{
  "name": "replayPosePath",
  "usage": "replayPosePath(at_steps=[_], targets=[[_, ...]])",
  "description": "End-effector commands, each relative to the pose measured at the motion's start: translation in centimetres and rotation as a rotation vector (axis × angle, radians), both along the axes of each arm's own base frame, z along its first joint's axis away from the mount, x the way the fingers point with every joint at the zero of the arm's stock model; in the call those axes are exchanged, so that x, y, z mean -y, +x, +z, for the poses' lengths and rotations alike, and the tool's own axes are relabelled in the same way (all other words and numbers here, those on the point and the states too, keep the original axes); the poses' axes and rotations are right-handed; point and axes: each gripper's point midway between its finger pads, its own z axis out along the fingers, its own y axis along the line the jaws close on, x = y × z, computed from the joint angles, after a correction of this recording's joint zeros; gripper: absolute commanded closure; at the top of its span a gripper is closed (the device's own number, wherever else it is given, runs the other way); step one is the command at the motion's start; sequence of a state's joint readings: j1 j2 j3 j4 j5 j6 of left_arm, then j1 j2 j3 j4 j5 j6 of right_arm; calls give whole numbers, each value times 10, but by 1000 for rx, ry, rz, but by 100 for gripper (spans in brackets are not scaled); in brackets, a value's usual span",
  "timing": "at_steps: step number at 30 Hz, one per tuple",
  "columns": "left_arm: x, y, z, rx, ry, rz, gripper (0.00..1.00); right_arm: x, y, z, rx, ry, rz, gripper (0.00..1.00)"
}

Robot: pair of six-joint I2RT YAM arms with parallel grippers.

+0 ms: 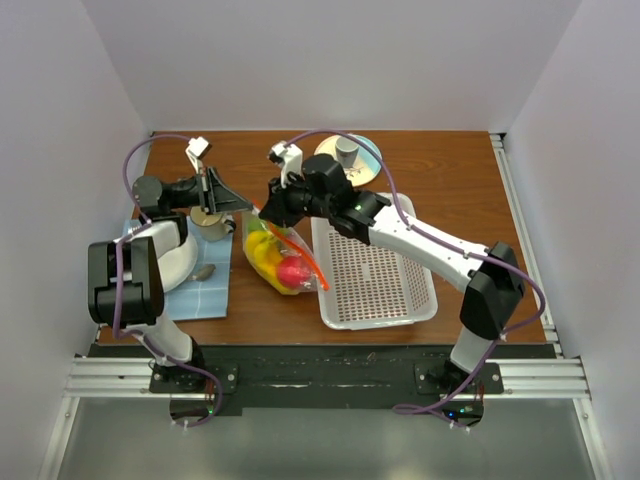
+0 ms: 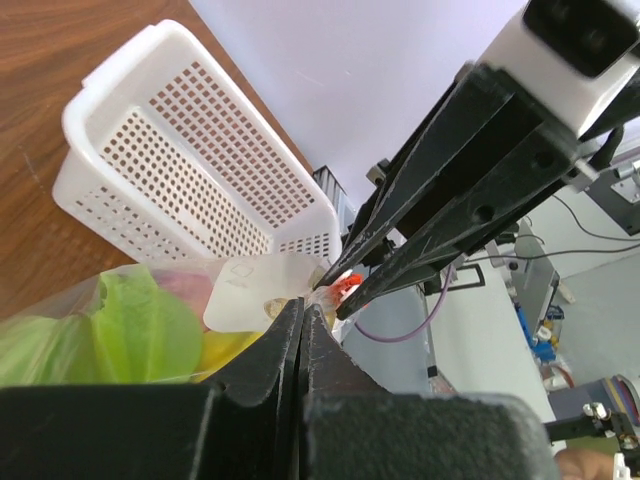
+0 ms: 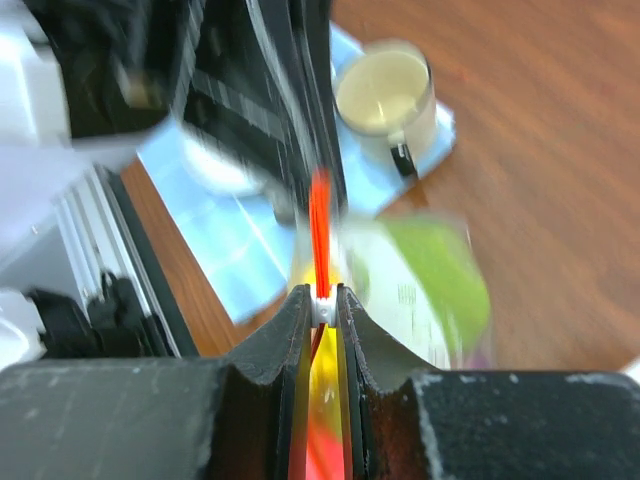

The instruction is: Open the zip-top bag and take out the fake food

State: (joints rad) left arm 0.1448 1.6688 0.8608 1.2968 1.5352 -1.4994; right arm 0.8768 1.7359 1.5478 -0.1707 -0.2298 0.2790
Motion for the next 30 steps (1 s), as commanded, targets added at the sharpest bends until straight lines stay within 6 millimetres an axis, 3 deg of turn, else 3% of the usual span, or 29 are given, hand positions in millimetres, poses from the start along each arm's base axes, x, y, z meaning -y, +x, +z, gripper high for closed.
replayPosePath(at_steps=[1,3,11,15,17,20,22,24,28,30], targets=[[-22,-14,2,603,233,-65,100,36,-25,3,-12,-52,-12,83],[-28,-11,2,601,238,-49,100,48,-31,-10,-29,-82,-33,81],[-36,-2,3,593,243,-27,100,88,-65,-5,-51,-60,-66,79],[-36,2,4,590,242,-28,100,102,-84,-16,-90,-79,-61,78],[-35,1,4,582,239,-30,100,107,-91,-31,-117,-97,-57,78],[-28,-5,2,580,231,-50,100,104,-88,-26,-84,-75,-69,64],[-23,-10,0,572,227,-63,100,94,-70,-9,-20,-67,-97,59],[-18,-13,-1,568,220,-77,100,82,-56,8,37,-50,-95,44],[-14,-17,-2,552,215,-90,100,36,-26,36,95,-11,-50,38],[-14,-18,-1,552,215,-90,100,24,-17,39,111,-5,-40,37]])
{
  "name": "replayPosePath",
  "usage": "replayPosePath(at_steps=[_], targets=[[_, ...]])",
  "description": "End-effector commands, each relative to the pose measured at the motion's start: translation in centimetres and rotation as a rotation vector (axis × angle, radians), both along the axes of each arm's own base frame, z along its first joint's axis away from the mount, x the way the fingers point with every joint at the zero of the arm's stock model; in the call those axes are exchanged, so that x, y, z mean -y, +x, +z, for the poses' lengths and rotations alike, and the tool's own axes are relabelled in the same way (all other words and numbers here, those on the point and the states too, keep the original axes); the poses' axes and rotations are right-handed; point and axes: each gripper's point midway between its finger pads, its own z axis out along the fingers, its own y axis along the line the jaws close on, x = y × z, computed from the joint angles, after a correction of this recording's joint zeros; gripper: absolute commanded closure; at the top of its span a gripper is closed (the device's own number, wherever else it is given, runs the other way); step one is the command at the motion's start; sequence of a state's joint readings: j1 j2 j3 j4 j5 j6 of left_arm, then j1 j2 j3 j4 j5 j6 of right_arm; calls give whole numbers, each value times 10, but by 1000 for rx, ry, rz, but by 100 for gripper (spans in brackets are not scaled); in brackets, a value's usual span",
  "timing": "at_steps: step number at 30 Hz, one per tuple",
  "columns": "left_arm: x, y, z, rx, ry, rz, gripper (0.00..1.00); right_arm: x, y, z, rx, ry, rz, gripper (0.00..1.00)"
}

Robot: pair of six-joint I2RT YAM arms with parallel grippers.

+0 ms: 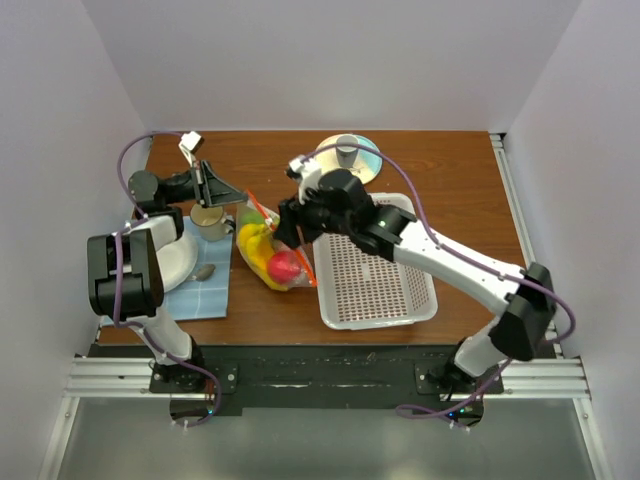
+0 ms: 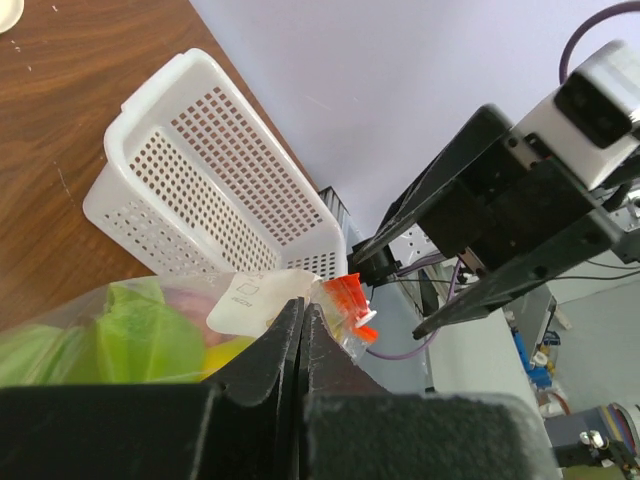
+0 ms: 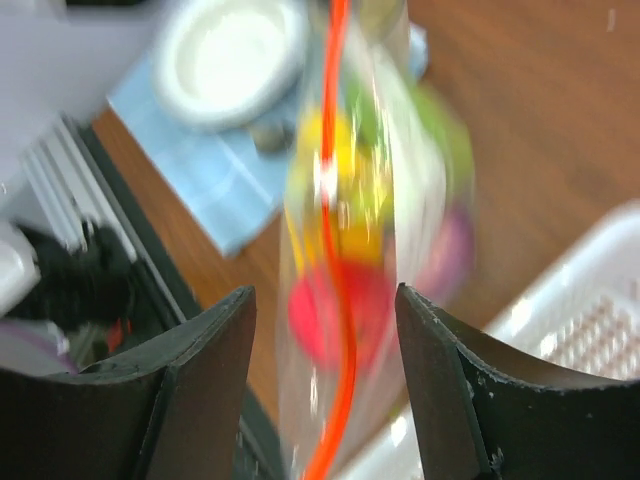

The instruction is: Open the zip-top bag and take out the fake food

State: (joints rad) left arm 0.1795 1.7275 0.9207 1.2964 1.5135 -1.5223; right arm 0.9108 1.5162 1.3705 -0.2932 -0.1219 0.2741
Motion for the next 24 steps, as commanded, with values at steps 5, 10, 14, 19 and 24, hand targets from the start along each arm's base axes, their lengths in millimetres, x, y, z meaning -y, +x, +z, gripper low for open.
replayPosePath(at_steps=[5,10,14,19,24], targets=[[0,-42,-1,566,243,-140,100,-51,32,45,127,101,67,40],[0,-40,-5,556,240,-141,100,-53,28,36,105,101,79,48],[0,-39,-7,554,239,-143,100,-51,27,31,96,93,72,56],[0,-39,-6,554,239,-143,100,-48,26,26,86,79,68,65],[-1,-39,-5,559,240,-141,100,-43,24,18,73,60,59,63]])
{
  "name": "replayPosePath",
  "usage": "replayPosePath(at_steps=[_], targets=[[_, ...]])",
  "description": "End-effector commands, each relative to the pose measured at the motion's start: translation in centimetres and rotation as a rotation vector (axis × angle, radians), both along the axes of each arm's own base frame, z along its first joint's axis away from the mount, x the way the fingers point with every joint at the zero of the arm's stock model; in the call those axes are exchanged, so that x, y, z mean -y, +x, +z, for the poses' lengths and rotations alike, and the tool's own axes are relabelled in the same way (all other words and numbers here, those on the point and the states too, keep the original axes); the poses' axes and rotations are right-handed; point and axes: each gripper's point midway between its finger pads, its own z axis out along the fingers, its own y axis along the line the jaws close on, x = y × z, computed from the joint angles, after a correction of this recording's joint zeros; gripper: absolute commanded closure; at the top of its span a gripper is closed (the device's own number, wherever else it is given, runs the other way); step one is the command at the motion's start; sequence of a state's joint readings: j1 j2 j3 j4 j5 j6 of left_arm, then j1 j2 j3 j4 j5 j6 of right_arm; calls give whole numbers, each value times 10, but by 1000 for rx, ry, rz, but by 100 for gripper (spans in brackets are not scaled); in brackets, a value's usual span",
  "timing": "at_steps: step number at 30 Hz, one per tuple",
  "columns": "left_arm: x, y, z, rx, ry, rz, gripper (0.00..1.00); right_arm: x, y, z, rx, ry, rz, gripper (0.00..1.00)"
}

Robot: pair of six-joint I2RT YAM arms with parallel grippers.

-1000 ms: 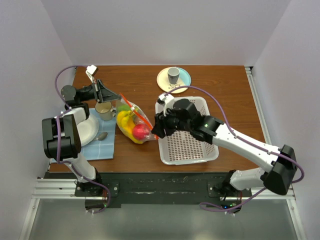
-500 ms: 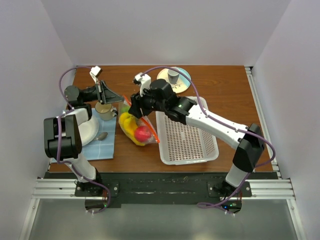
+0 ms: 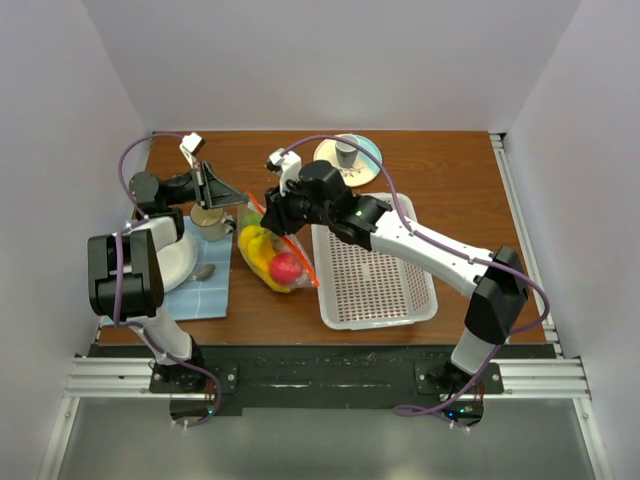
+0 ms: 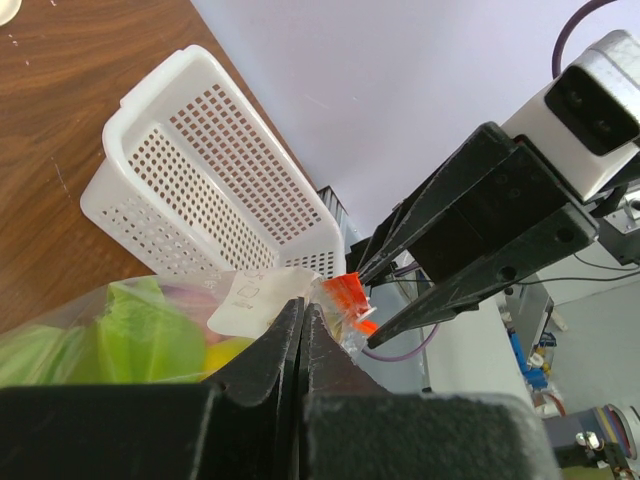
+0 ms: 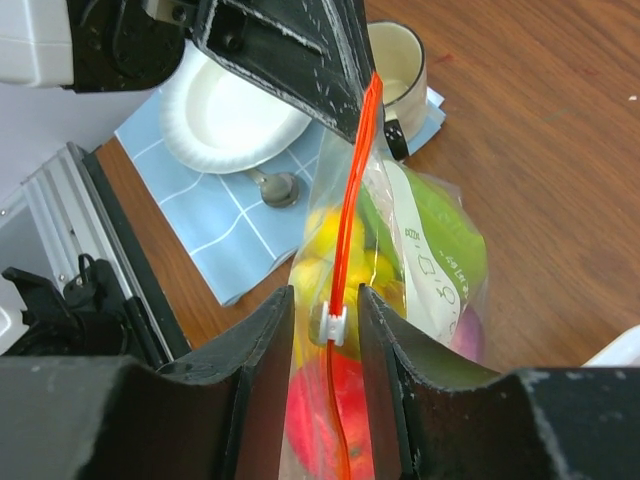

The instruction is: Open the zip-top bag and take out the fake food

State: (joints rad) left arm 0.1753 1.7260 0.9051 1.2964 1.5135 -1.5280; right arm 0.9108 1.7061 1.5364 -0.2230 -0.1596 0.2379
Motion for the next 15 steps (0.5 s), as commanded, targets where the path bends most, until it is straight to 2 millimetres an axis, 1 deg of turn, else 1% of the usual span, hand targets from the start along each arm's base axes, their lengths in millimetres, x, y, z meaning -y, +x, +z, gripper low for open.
replayPosePath(at_steps=[1,5,8,11,15], targets=[[-2,-36,-2,577,241,-138,100,6,-7,14,26,26,9,63],[-2,-37,-2,576,241,-140,100,7,-9,12,21,20,10,64],[-2,-38,-2,574,242,-139,100,9,-8,17,30,28,3,68],[-2,-39,-3,576,241,-138,100,8,-8,21,40,40,4,75],[-2,-39,-4,569,241,-138,100,10,-8,22,39,38,-2,87]])
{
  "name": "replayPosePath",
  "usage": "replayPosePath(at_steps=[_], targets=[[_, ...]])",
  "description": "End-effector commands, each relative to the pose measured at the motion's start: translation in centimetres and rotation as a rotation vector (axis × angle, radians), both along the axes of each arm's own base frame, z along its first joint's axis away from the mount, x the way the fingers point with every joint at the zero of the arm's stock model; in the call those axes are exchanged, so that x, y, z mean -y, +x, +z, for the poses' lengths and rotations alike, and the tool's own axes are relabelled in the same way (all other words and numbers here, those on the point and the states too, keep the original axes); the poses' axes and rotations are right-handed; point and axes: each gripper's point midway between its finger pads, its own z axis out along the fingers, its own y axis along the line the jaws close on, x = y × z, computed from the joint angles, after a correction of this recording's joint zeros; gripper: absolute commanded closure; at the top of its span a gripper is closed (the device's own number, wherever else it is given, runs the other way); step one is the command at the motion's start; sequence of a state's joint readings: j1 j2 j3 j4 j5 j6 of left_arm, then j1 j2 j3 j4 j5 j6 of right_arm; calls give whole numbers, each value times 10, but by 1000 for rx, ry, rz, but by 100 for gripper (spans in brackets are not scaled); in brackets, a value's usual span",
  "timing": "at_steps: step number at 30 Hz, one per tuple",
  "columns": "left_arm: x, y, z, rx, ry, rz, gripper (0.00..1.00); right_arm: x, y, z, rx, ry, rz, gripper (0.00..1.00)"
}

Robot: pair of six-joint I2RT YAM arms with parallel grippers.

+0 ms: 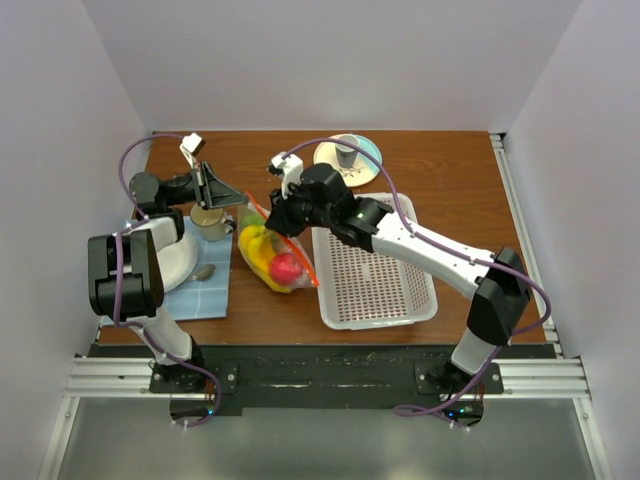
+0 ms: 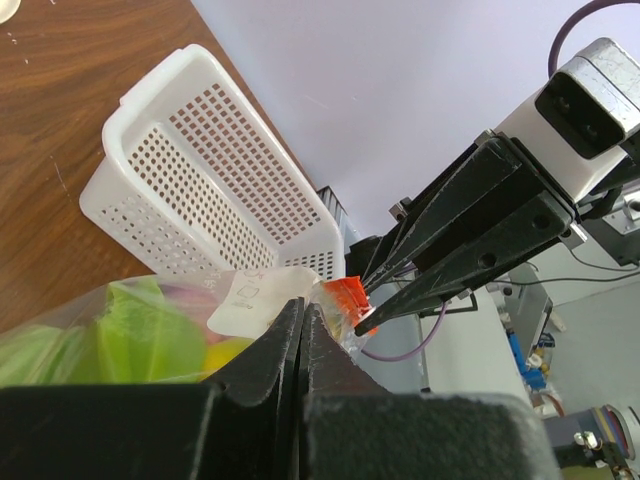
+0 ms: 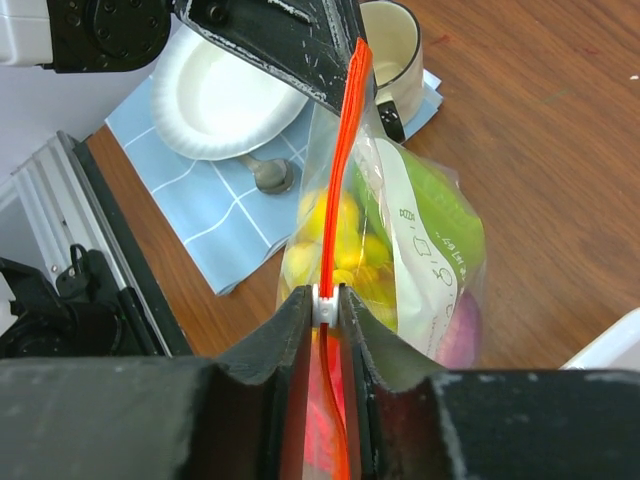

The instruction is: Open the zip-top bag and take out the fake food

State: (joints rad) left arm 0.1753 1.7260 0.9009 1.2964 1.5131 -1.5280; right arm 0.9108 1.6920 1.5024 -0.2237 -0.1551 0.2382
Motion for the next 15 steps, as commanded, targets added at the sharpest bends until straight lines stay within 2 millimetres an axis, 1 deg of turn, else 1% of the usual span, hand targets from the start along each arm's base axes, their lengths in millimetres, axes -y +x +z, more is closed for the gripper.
replayPosePath(at_steps=[1,3,5,6,7,9,10,11,12,14,15], targets=[[-3,-38,-3,575,242,-139,100,6,-5,30,51,51,-4,88],[-2,-38,-3,577,241,-138,100,11,-5,28,48,34,-13,92],[-3,-38,-3,577,242,-136,100,17,-8,27,49,23,-21,93],[-3,-37,-4,572,241,-137,100,20,-10,21,43,11,-23,93],[-4,-36,-3,573,242,-134,100,25,-12,26,49,15,-29,93],[-4,-35,-4,570,241,-134,100,34,-17,19,35,-7,-39,94],[-5,-34,-4,568,241,-132,100,40,-21,23,38,-1,-47,94],[-5,-34,-4,570,242,-132,100,45,-23,22,34,-4,-52,94],[-5,-33,-4,570,241,-131,100,49,-26,15,22,-18,-56,94],[-5,-33,-3,570,242,-132,100,58,-34,15,6,-23,-61,94],[-5,-33,-3,571,242,-132,100,63,-38,5,-11,-39,-63,94]])
